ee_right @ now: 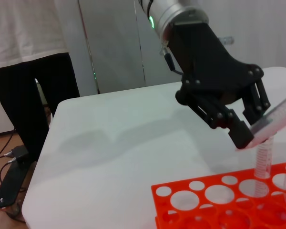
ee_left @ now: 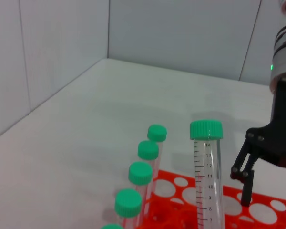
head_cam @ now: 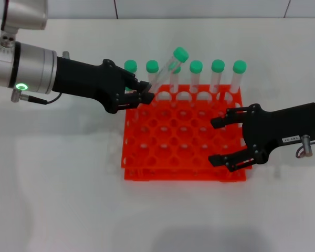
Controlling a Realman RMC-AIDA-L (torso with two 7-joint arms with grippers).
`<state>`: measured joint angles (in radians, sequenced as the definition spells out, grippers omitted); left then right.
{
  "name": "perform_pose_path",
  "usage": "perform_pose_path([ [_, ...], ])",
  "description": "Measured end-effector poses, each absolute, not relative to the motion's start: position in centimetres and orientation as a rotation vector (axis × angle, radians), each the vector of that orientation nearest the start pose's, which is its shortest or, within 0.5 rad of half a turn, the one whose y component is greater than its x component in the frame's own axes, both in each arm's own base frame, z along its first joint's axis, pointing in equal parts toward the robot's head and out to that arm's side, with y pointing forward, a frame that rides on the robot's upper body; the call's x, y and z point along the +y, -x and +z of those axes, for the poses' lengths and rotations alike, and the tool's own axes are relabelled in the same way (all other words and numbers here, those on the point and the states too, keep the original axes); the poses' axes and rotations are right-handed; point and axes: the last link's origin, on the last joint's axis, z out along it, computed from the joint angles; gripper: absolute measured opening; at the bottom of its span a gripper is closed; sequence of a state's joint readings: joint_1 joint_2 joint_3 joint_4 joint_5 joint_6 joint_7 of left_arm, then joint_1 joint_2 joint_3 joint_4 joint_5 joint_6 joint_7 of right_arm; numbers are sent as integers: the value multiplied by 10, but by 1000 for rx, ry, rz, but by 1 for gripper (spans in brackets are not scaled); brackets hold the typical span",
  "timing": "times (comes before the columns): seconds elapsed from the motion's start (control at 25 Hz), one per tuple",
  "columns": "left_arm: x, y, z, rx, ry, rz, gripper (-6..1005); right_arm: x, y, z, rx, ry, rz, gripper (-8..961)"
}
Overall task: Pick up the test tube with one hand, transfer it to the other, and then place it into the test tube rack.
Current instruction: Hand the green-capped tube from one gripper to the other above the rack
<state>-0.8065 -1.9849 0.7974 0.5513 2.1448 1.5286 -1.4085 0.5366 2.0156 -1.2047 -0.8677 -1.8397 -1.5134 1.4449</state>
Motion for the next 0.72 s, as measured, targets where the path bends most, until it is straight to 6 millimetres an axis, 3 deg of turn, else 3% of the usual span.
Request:
perform_pose_path([
  [0.72, 378, 203, -17, -224, 2989, -442, 231, 339, -207, -12, 282, 2975, 559, 869],
])
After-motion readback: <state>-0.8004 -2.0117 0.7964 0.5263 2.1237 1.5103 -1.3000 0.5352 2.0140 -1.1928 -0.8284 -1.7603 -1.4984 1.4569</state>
